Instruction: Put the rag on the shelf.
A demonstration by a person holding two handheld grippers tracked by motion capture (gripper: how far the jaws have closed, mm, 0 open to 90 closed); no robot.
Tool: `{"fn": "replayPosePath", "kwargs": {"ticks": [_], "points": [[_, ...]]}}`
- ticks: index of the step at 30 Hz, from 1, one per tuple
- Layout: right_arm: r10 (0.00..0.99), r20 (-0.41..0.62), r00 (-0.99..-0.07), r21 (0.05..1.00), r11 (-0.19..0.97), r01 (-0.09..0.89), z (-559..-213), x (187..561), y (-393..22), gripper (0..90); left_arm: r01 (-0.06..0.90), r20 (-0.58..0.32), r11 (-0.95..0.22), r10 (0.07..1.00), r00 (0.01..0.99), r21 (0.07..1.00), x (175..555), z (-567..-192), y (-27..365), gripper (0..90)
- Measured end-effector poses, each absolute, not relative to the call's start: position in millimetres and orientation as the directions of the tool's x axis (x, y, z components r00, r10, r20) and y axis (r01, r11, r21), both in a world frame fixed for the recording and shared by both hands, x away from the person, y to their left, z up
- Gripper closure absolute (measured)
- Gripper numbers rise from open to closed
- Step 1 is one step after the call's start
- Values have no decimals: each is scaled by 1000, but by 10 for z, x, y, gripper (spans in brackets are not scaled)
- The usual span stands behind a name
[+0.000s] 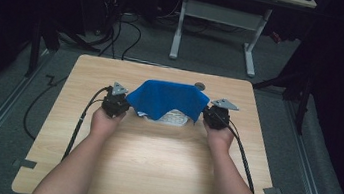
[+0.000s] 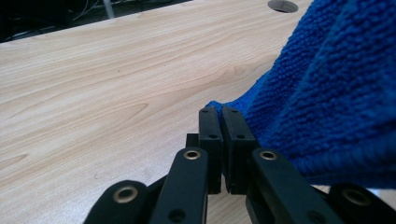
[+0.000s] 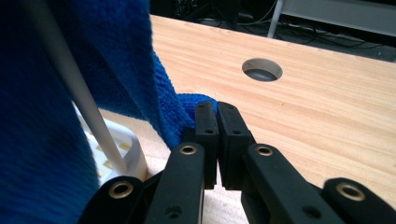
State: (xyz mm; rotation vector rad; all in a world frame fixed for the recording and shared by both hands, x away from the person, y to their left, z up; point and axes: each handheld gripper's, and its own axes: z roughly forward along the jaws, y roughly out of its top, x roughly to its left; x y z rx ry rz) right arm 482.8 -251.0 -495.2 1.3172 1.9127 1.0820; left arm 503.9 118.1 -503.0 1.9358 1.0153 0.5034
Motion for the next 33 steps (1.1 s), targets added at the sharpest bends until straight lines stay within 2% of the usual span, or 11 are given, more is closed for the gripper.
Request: {"fn": "replayPosePath", "kwargs": {"ticks": [4,7,12,19,24,27,33], "points": [[935,-9,-355,863,186,470,-4960,4813,-2514,863,457,-37,-288,814,580,842,5031,-5005,1185,844],[936,-10,-351,871,181,457,-4905,4797,-2522,789,459,-40,-273,825,564,846,5018,-4969,1196,732],[945,-11,-328,878,166,448,-4826,4760,-2582,724,460,-36,-268,834,551,846,4984,-4930,1237,636],[948,-9,-317,888,154,434,-4719,4695,-2659,690,446,-33,-249,844,535,860,4917,-4880,1271,608],[952,-18,-304,895,151,420,-4647,4662,-2697,615,443,-23,-253,848,529,860,4890,-4876,1275,608],[957,-11,-289,892,140,430,-4654,4668,-2718,580,448,-22,-253,852,523,858,4883,-4887,1289,609],[963,-5,-271,871,138,472,-4774,4715,-2739,572,451,-19,-258,852,523,854,4864,-4923,1314,607]]}}
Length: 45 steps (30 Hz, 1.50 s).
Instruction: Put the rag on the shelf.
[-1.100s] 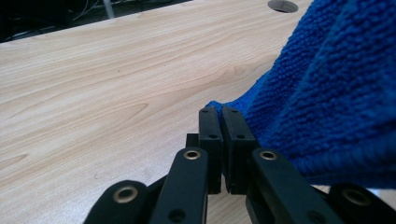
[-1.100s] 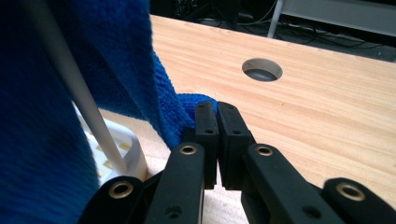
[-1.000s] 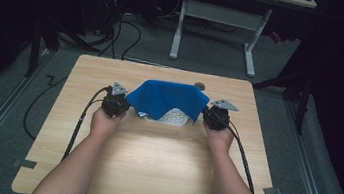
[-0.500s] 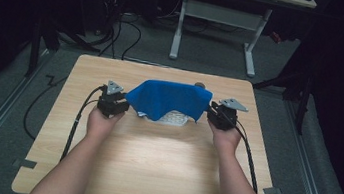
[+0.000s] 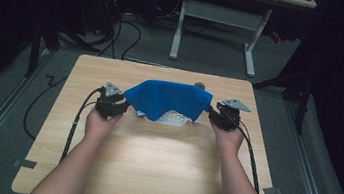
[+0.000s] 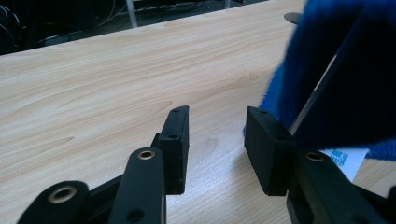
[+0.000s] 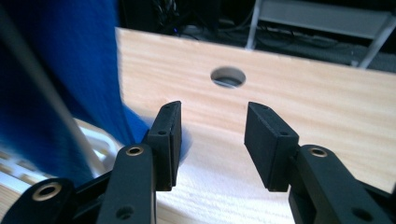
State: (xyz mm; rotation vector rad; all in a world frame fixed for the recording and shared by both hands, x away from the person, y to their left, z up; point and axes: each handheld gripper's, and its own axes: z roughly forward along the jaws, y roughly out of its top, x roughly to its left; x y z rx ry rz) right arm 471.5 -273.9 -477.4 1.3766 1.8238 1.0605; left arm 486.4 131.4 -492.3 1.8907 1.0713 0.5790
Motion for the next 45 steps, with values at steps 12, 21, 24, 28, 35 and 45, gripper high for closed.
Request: {"fn": "replayPosePath", "kwargs": {"ticks": [12,21,24,28,35,45], "points": [[969,7,-248,860,121,496,-4957,4682,-2836,570,446,-8,-257,860,511,857,4801,-4957,1366,601],[960,-12,-279,881,142,451,-4856,4475,-2880,567,438,-7,-243,868,496,866,4581,-4945,1445,576],[958,-26,-287,870,163,465,-4830,4355,-2883,546,434,4,-253,867,499,865,4409,-4947,1498,552],[955,-32,-293,878,167,449,-4801,4196,-2896,534,436,-8,-243,866,500,867,4240,-4968,1558,535],[944,-46,-326,890,187,416,-4786,3902,-2858,507,445,-21,-249,855,519,860,3887,-5049,1643,505],[926,-79,-369,882,238,408,-4913,3313,-2745,441,453,-57,-243,830,554,858,3337,-5096,1747,479]]}}
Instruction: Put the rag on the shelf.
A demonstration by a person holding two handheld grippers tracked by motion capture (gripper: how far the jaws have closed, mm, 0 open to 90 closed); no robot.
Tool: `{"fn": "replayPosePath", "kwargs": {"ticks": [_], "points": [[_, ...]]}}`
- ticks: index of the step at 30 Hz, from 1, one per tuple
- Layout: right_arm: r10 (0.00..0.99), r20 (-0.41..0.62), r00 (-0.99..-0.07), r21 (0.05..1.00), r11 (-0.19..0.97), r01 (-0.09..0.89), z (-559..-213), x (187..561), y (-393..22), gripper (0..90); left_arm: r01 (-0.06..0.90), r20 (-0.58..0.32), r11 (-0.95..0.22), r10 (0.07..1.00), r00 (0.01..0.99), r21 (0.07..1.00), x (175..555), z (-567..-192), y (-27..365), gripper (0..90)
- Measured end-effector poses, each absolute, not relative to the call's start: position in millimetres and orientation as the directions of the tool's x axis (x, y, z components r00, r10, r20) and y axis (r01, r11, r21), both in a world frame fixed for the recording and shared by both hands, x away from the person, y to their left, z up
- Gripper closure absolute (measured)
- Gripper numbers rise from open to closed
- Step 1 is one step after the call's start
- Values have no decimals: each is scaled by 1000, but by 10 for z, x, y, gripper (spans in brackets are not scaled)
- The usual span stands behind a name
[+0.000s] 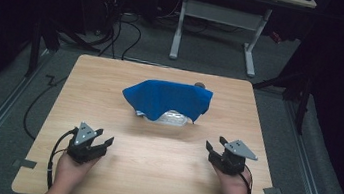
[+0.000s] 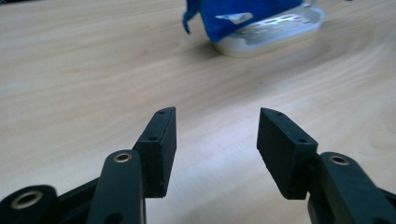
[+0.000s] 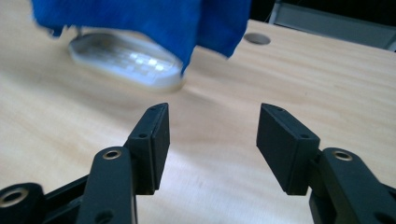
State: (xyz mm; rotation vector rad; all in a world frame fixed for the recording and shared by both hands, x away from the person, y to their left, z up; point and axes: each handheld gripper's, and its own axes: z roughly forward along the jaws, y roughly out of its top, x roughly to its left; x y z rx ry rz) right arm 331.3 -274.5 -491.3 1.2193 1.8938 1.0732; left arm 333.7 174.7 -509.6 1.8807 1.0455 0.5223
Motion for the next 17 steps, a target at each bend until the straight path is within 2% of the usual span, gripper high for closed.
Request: {"fn": "replayPosePath", "kwargs": {"ticks": [2,4,9,17], "points": [[922,-68,-380,877,237,418,-4967,3196,-2735,433,474,-61,-265,820,568,840,3188,-5179,1692,474],[910,-61,-409,858,258,445,-5086,2976,-2714,435,491,-22,-340,804,594,802,3054,-5248,1549,462],[898,-62,-435,845,279,457,-5147,2807,-2674,437,406,82,-448,745,662,797,2930,-5220,1268,451],[901,-59,-430,840,278,467,-5185,2849,-2640,435,440,39,-414,761,647,797,3018,-5255,1327,447]]}}
